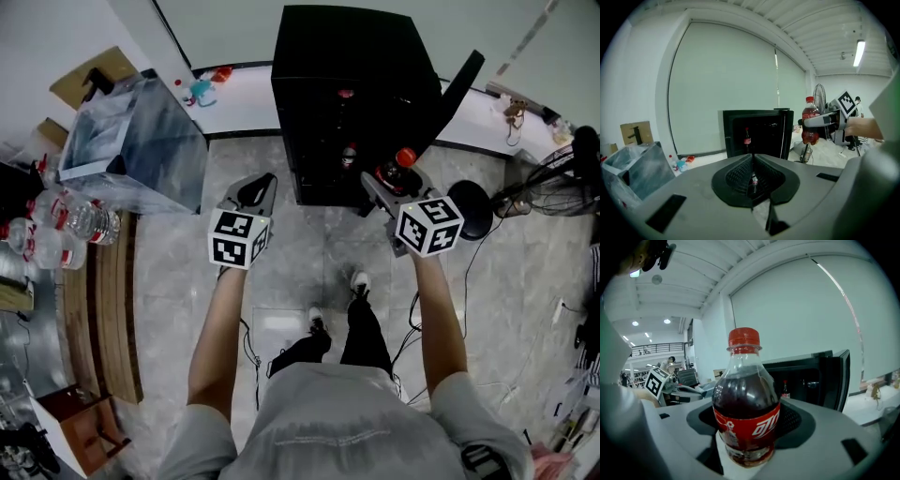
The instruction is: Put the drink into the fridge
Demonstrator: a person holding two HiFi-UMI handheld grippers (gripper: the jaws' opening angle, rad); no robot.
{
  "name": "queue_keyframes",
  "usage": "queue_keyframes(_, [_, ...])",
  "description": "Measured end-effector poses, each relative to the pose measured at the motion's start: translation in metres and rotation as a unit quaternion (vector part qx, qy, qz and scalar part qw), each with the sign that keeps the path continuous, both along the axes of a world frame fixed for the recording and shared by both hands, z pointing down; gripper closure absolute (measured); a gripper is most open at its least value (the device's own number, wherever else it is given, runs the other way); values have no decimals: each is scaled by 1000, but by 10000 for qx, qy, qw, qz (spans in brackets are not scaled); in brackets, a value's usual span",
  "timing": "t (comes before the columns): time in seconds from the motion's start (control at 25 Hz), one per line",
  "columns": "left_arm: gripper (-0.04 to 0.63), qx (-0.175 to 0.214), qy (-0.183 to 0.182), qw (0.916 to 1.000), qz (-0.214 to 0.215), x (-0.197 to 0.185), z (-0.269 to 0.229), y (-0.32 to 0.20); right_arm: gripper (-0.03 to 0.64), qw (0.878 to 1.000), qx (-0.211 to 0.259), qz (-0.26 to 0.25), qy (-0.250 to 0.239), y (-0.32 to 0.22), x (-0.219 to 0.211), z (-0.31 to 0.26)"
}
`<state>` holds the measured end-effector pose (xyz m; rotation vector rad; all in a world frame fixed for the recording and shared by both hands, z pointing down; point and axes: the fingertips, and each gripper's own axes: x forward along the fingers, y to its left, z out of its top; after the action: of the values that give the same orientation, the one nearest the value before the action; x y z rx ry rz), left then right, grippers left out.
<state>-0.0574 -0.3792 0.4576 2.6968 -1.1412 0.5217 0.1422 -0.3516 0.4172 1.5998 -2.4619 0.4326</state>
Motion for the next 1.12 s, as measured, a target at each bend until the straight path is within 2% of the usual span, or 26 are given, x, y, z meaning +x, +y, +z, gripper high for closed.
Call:
queue_keyframes(0.24, [574,-93,204,9994,-267,4,48,-23,307,9996,-120,-198,164,-40,3,61])
queue_keyframes(0.48, [574,7,-41,9992,-392,4,103,-46,307,9994,-110,-327,51,-90,5,121])
queue_keyframes(1.12, [574,399,-43,9943,-989,-13,181,-149,307,9968,125,-751,261,-250,-27,215])
